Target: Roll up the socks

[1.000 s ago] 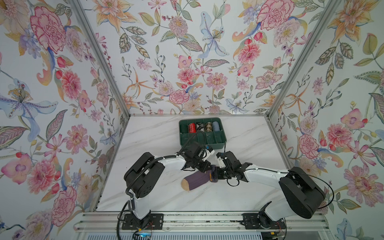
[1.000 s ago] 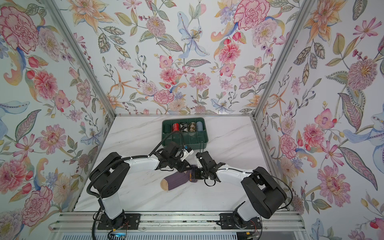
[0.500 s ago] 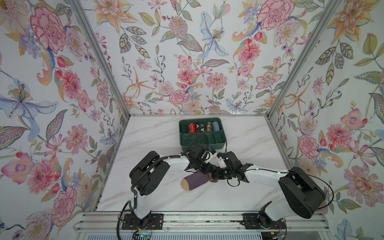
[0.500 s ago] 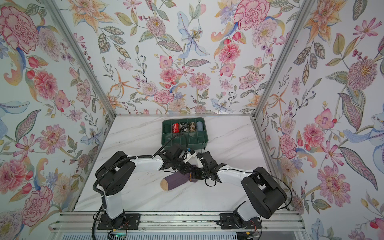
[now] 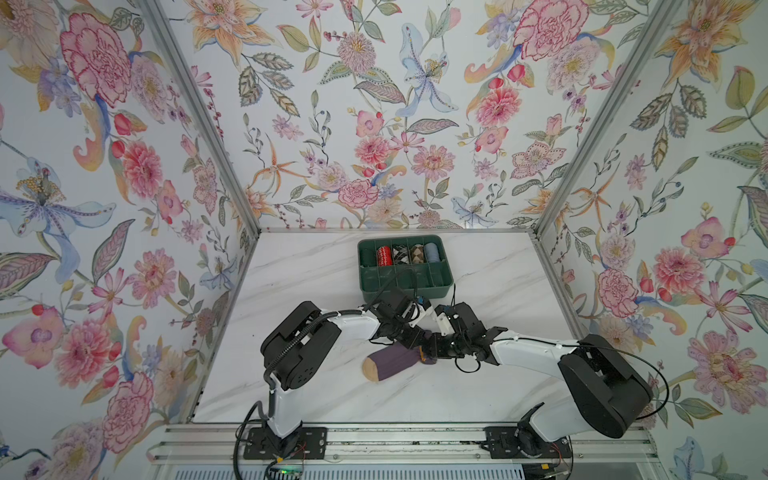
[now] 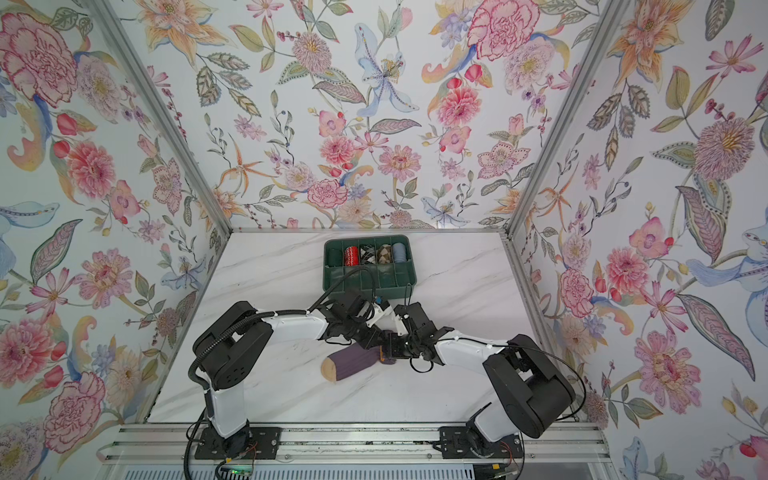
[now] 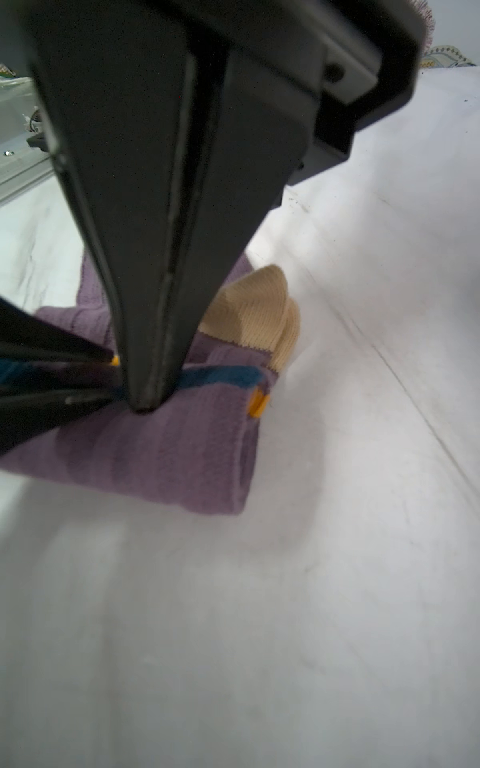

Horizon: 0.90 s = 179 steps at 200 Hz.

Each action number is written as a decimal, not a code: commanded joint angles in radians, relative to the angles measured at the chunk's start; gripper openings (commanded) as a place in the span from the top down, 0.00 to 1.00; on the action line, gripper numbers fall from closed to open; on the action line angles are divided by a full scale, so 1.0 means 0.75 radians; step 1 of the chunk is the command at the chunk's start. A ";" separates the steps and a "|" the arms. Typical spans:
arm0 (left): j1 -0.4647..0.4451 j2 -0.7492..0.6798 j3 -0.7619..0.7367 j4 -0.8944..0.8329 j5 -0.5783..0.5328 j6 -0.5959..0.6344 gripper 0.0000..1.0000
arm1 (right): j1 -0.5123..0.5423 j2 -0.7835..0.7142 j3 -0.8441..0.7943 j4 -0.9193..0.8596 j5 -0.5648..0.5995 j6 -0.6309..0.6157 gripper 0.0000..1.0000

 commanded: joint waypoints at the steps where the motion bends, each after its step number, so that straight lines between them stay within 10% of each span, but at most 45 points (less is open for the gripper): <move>1: -0.007 0.059 -0.010 -0.087 -0.020 0.028 1.00 | -0.034 -0.038 -0.063 -0.170 0.062 -0.002 0.75; 179: 0.008 0.099 -0.104 0.001 0.011 0.053 1.00 | -0.277 -0.212 -0.252 0.103 -0.279 0.072 0.62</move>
